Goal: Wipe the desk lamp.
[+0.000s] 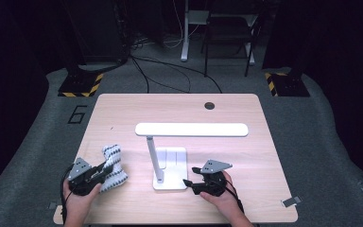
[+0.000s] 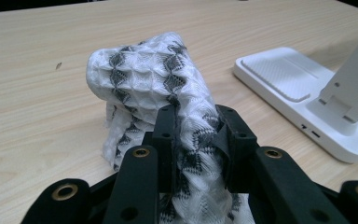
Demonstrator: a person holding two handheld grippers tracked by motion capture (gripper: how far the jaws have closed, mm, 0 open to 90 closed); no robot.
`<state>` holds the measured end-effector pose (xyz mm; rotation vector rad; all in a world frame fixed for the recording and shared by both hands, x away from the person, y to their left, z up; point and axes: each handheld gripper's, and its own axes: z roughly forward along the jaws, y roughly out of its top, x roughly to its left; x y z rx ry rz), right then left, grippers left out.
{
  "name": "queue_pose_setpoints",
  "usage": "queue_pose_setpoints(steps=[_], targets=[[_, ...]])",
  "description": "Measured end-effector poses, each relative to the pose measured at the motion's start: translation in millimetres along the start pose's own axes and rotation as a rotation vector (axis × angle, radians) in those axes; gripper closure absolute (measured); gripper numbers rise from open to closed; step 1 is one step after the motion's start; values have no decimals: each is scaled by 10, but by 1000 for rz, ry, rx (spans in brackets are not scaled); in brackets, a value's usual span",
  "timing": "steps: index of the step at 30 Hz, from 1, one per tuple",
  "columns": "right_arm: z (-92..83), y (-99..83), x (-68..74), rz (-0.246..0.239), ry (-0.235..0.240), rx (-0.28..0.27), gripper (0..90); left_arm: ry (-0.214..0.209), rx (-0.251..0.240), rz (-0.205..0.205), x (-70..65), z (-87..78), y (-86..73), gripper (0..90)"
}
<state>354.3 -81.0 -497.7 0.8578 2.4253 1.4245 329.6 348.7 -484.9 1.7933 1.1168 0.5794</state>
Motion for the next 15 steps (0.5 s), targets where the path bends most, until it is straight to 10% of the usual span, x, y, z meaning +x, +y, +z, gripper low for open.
queue_pose_setpoints(steps=[15], targets=[[-3, -19, -10, 17, -11, 3, 392, 29, 64, -15, 63, 162, -89, 705]])
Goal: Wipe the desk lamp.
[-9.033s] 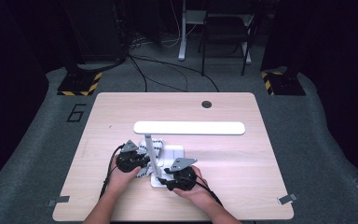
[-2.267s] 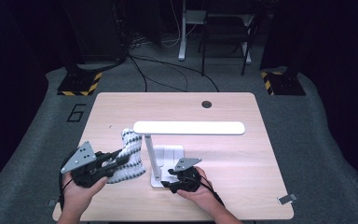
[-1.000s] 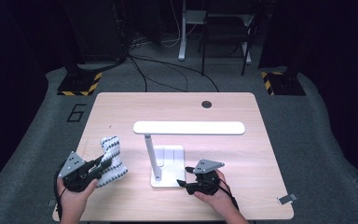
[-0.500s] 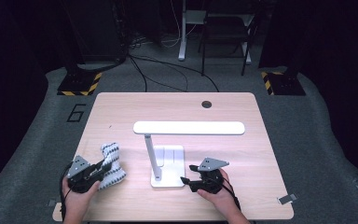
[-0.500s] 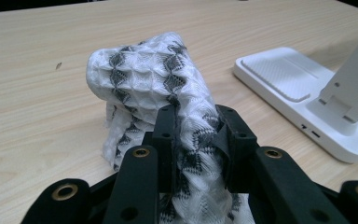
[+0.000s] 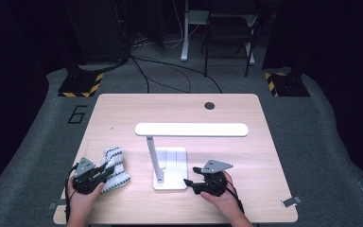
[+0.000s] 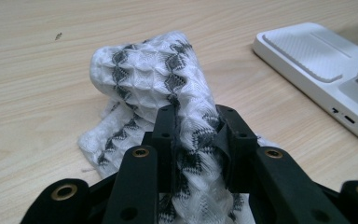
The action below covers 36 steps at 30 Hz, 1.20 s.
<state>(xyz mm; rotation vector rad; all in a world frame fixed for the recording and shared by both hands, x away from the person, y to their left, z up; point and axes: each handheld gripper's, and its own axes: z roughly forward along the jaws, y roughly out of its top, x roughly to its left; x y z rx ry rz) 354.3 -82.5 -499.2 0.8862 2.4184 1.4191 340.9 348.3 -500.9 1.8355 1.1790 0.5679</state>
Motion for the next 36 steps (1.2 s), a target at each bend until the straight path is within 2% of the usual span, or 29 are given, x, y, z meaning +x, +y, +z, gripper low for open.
queue_pose_setpoints(steps=[4, 5, 9, 15, 16, 18, 24, 25, 31, 36], targets=[[-10, 0, -9, -1, -3, -1, 392, 23, 12, -3, 20, 34, -22, 697], [-13, 0, -12, 0, -3, -2, 392, 21, 30, 0, 25, 28, -20, 695], [-20, -1, -12, 9, -1, -11, 392, 32, 41, -11, 31, 51, -33, 678], [-24, -2, -22, 7, -8, -11, 392, 34, 79, -12, 30, 97, -45, 632], [-23, -2, -25, 6, -9, -11, 391, 39, 73, -14, 28, 114, -52, 621], [-23, -3, -27, 6, -8, -10, 391, 27, 97, -17, 36, 116, -49, 595], [-29, -7, -35, 14, -6, -11, 391, 32, 94, -25, 30, 137, -54, 463], [-30, -8, -34, 17, -10, -15, 391, 29, 105, -24, 31, 130, -48, 449], [-37, -11, -46, 12, -10, -9, 391, 28, 94, -25, 30, 102, -36, 408], [-36, -12, -52, 5, -10, -8, 390, 29, 64, -43, 35, 57, -20, 376]])
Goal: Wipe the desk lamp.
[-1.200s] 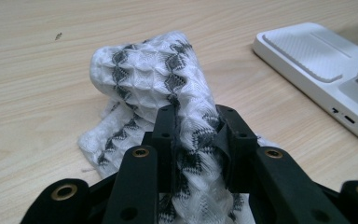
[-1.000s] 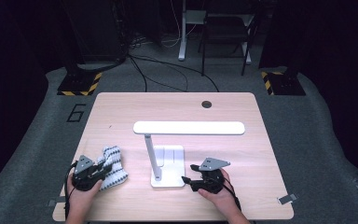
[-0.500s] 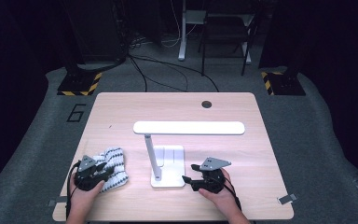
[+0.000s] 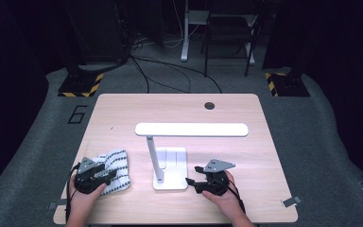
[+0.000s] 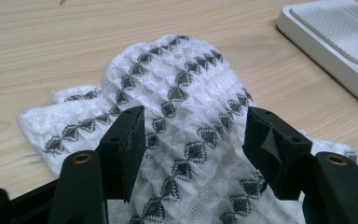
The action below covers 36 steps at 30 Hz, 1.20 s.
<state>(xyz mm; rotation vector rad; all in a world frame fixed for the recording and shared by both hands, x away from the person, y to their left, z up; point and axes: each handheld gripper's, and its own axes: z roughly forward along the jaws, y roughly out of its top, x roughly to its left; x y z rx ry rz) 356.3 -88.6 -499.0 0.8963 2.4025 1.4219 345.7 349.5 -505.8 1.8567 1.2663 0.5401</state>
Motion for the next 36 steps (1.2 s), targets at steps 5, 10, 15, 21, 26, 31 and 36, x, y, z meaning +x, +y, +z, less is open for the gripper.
queue_pose_setpoints(steps=[5, 10, 15, 21, 26, 31, 36], targets=[[-8, -2, 1, 12, -2, 3, 390, -5, -15, -1, -10, -71, 33, 367], [-10, -7, -12, 15, -3, -6, 390, -9, -30, 7, -41, -127, 72, 368], [-20, -15, -34, 19, -3, -4, 390, -5, -55, 11, -82, -182, 124, 367], [-46, -36, -62, 25, -8, -5, 390, -13, -81, 11, -119, -253, 225, 368], [-87, -57, -96, 36, -23, -9, 390, -26, -97, 31, -164, -298, 316, 370], [-123, -69, -125, 39, -32, -14, 389, -36, -113, 47, -227, -362, 395, 371], [-147, -81, -128, 57, -44, -20, 389, -56, -129, 68, -301, -404, 456, 372]])
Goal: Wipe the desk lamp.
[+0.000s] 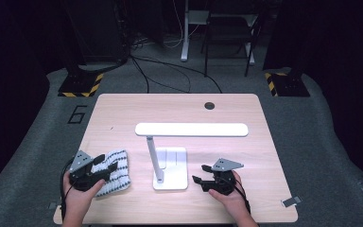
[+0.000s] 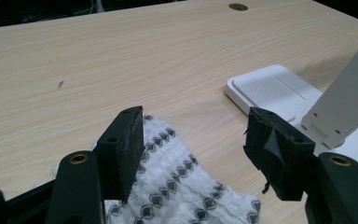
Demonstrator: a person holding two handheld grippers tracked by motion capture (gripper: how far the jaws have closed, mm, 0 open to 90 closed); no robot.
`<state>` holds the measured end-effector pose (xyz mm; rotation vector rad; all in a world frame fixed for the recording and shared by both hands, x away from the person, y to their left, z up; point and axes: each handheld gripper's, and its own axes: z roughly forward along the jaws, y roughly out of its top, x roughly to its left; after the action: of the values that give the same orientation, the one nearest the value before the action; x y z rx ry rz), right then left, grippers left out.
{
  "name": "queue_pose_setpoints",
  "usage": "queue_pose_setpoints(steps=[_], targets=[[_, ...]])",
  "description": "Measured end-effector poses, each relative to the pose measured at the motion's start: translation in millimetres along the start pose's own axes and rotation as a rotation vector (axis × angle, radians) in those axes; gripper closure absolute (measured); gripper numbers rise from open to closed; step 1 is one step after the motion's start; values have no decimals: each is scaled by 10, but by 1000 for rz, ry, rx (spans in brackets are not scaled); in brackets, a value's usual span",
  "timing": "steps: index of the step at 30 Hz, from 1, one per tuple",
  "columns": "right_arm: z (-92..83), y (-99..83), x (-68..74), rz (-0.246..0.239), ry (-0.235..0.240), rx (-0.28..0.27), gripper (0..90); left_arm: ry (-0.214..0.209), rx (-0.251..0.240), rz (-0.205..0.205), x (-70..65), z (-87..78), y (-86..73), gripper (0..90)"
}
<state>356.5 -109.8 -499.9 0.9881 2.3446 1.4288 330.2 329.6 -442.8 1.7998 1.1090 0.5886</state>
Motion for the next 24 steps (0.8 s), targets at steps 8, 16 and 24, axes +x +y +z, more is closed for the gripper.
queue_pose_setpoints(steps=[8, 16, 24], targets=[[-88, 3, -49, 12, -24, -20, 386, -44, -18, 28, -123, -9, 72, 372], [-181, -17, -114, 25, -51, -32, 385, -83, -6, 66, -230, -4, 74, 373], [-374, -68, -222, 55, -93, -65, 385, -133, 19, 99, -382, 82, 10, 373]])
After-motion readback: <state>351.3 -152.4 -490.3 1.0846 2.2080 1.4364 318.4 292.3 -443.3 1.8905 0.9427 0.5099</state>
